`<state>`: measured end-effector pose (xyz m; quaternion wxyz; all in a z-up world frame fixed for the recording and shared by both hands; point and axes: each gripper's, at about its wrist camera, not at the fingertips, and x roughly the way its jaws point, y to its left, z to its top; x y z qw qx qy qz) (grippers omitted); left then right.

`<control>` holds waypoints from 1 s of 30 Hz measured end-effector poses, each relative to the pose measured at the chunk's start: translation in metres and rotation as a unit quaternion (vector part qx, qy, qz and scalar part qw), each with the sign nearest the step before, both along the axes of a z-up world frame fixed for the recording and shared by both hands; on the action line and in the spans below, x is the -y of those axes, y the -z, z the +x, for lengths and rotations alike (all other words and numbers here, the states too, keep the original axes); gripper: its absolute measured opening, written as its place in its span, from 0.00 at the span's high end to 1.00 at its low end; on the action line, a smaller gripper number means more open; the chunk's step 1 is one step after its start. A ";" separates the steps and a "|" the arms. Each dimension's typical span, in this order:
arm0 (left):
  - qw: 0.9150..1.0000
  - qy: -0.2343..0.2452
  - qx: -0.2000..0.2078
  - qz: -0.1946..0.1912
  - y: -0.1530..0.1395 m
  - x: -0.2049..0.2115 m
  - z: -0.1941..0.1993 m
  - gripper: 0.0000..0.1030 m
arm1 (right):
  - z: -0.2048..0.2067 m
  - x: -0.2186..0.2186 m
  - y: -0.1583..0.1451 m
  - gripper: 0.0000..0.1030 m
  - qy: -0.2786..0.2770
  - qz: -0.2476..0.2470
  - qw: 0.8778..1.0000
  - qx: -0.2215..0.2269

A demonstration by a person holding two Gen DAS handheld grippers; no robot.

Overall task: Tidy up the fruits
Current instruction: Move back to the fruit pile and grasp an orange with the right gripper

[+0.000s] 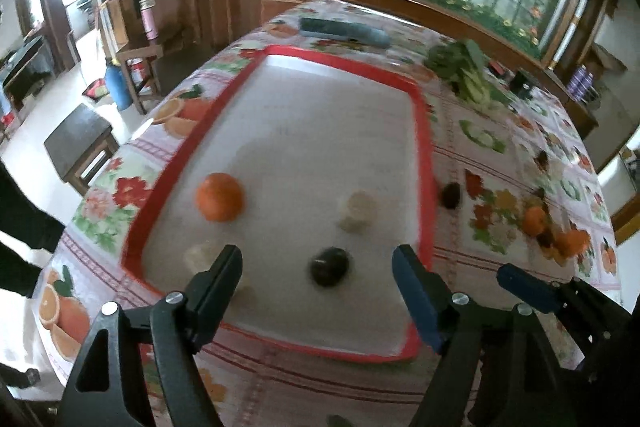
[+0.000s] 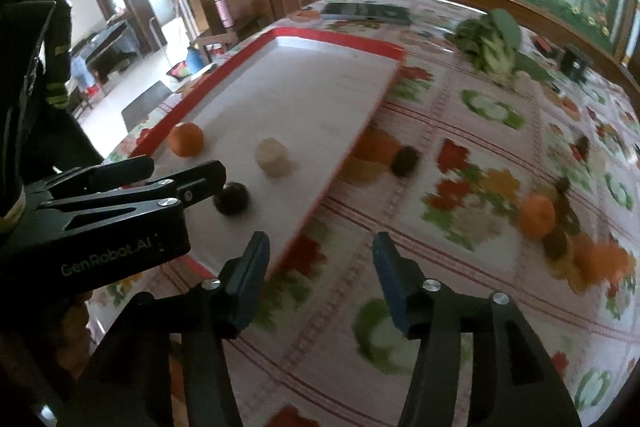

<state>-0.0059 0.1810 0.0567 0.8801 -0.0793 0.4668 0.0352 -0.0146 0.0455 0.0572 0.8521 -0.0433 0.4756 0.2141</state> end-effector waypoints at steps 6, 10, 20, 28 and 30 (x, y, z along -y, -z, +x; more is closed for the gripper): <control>0.999 0.044 0.002 0.007 -0.004 0.043 0.000 0.20 | -0.005 0.049 0.001 0.35 0.050 0.008 0.999 -0.003; 0.998 0.070 -0.001 0.007 -0.003 0.071 0.001 0.19 | -0.006 0.084 0.002 0.35 0.082 0.014 0.996 -0.008; 0.990 0.139 -0.014 0.018 0.003 0.144 0.015 0.11 | -0.005 0.183 0.012 0.34 0.174 0.019 0.984 -0.018; 0.982 0.181 -0.017 0.050 0.011 0.195 0.037 0.06 | 0.006 0.263 0.013 0.34 0.237 0.009 0.971 -0.005; 0.982 0.180 -0.021 0.045 0.012 0.200 0.041 0.06 | 0.011 0.278 0.015 0.34 0.242 0.007 0.970 -0.006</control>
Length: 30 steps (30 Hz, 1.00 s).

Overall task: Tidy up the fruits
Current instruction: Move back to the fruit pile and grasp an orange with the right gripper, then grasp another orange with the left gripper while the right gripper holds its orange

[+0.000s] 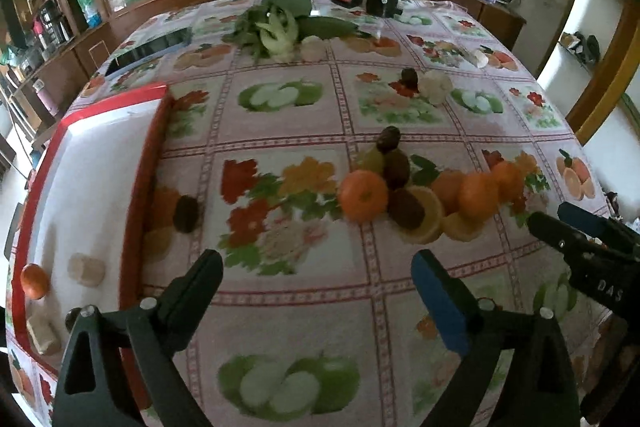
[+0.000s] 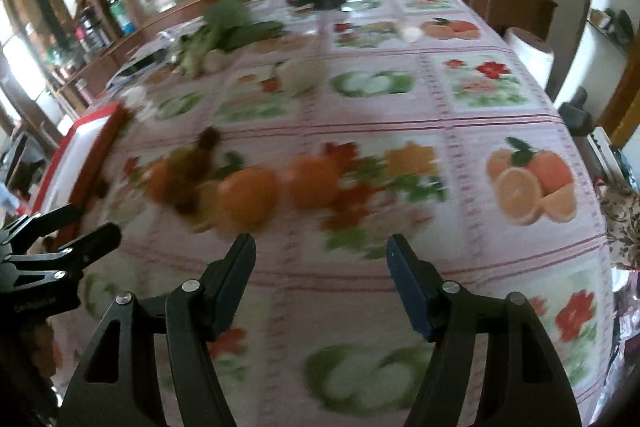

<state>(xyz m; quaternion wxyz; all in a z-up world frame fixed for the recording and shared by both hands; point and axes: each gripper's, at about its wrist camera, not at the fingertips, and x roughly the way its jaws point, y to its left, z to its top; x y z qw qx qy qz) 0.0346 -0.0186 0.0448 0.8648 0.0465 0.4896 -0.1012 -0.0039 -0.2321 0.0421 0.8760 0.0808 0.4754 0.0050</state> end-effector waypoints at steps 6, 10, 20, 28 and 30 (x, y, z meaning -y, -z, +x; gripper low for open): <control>1.000 0.001 -0.003 -0.007 0.001 0.009 0.005 0.06 | 0.021 0.016 0.011 0.34 -0.024 0.010 1.000 -0.011; 1.000 0.002 -0.001 -0.004 0.000 0.011 0.009 0.06 | 0.032 0.002 0.015 0.34 -0.068 -0.003 0.998 -0.014; 0.999 -0.021 0.001 -0.030 0.005 0.009 0.031 0.06 | 0.044 -0.014 0.018 0.65 -0.125 -0.024 0.992 0.004; 0.997 -0.050 -0.032 -0.052 0.027 0.003 0.048 0.06 | 0.044 -0.011 0.018 0.64 -0.120 -0.008 0.993 0.007; 0.994 -0.063 -0.036 -0.080 0.031 -0.002 0.050 0.07 | 0.044 -0.011 0.018 0.64 -0.117 -0.008 0.993 0.007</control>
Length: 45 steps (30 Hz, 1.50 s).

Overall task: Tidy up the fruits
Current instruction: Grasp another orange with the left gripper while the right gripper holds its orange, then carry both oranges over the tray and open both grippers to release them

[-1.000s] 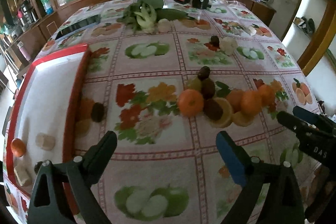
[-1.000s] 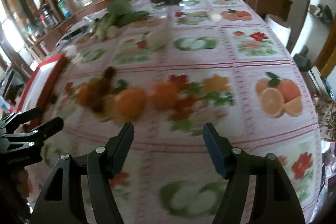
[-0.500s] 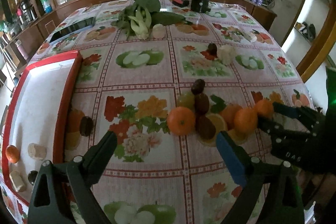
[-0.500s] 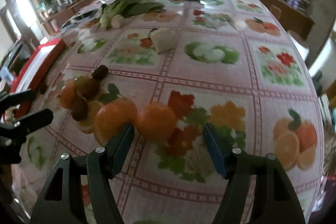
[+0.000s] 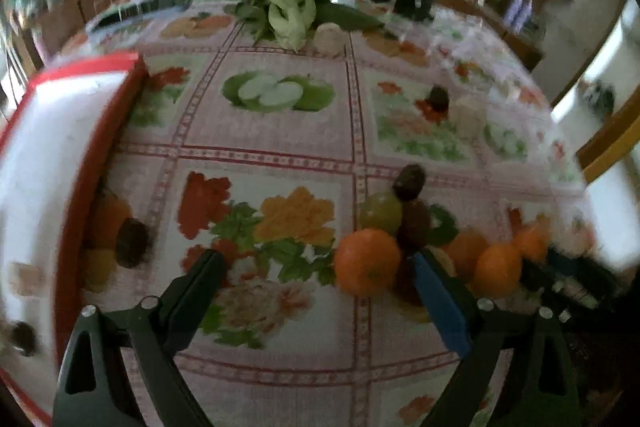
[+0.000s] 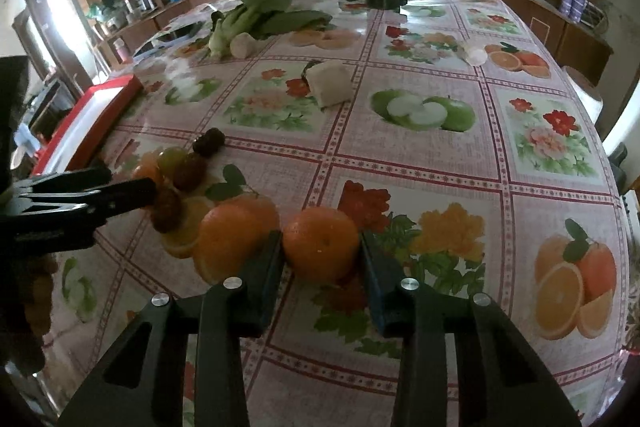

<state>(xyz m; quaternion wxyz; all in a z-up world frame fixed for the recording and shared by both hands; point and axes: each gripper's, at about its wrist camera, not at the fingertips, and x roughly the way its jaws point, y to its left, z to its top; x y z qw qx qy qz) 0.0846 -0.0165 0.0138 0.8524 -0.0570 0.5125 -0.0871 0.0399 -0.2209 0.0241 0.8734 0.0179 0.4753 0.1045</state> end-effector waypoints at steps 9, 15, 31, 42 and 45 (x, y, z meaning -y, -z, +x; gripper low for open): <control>0.998 0.053 0.020 -0.020 -0.006 0.018 -0.010 0.65 | -0.003 0.000 0.000 0.65 0.014 0.001 1.000 -0.002; 0.998 0.060 0.029 -0.016 -0.009 0.013 -0.021 0.66 | -0.014 0.003 -0.002 0.65 0.029 -0.002 1.000 -0.002; 0.997 0.065 0.024 -0.021 -0.014 -0.028 -0.074 0.66 | -0.047 -0.004 -0.005 0.65 0.056 0.004 0.998 -0.008; 0.996 0.071 0.025 -0.049 -0.023 -0.051 -0.092 0.66 | -0.056 -0.037 -0.008 0.65 0.052 0.009 0.999 -0.014; 0.996 0.069 0.031 -0.054 -0.029 -0.059 -0.093 0.66 | -0.052 -0.053 -0.012 0.65 0.042 0.007 0.999 -0.010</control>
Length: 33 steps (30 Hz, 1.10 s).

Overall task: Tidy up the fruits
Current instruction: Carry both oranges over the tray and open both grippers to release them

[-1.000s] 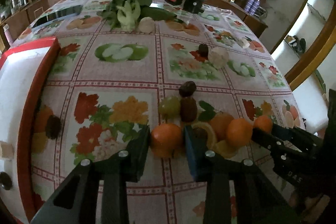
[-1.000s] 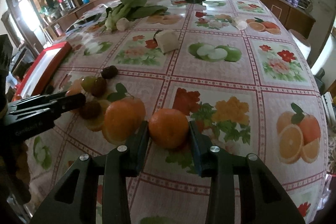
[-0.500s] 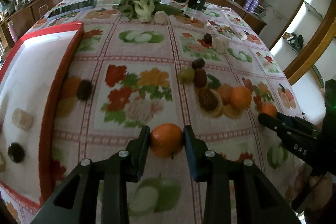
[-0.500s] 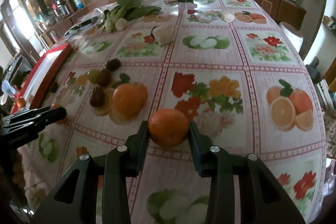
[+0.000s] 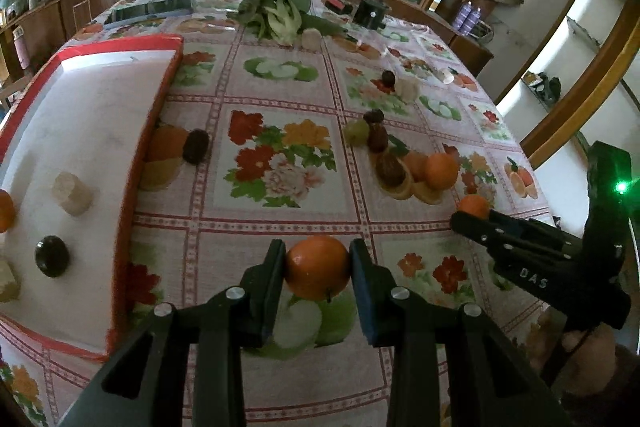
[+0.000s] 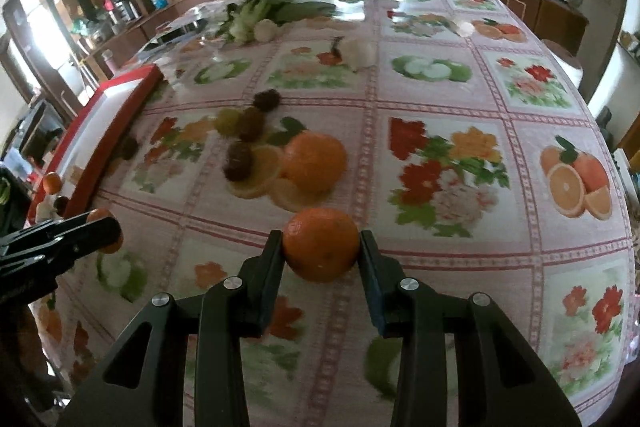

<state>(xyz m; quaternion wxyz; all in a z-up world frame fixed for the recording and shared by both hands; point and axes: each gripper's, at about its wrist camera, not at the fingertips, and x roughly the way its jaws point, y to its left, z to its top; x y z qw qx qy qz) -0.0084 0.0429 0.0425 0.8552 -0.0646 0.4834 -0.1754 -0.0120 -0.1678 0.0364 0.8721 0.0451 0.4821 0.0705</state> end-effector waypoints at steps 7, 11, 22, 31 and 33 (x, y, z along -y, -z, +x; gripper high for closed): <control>1.000 -0.023 0.012 -0.010 -0.012 -0.036 0.002 0.66 | 0.010 -0.043 -0.007 0.65 -0.028 -0.005 1.000 0.005; 0.999 -0.050 0.018 -0.010 -0.017 -0.068 0.005 0.66 | 0.021 -0.074 -0.012 0.65 -0.050 -0.003 0.999 0.010; 0.990 -0.136 0.031 0.009 -0.024 -0.161 0.022 0.65 | 0.051 -0.177 -0.025 0.65 -0.134 0.003 0.991 0.028; 0.983 -0.182 0.018 0.026 -0.011 -0.205 0.055 0.65 | 0.085 -0.244 -0.022 0.65 -0.172 0.009 0.985 0.029; 0.982 -0.187 0.010 0.024 -0.005 -0.211 0.061 0.65 | 0.091 -0.254 -0.018 0.65 -0.178 0.005 0.984 0.025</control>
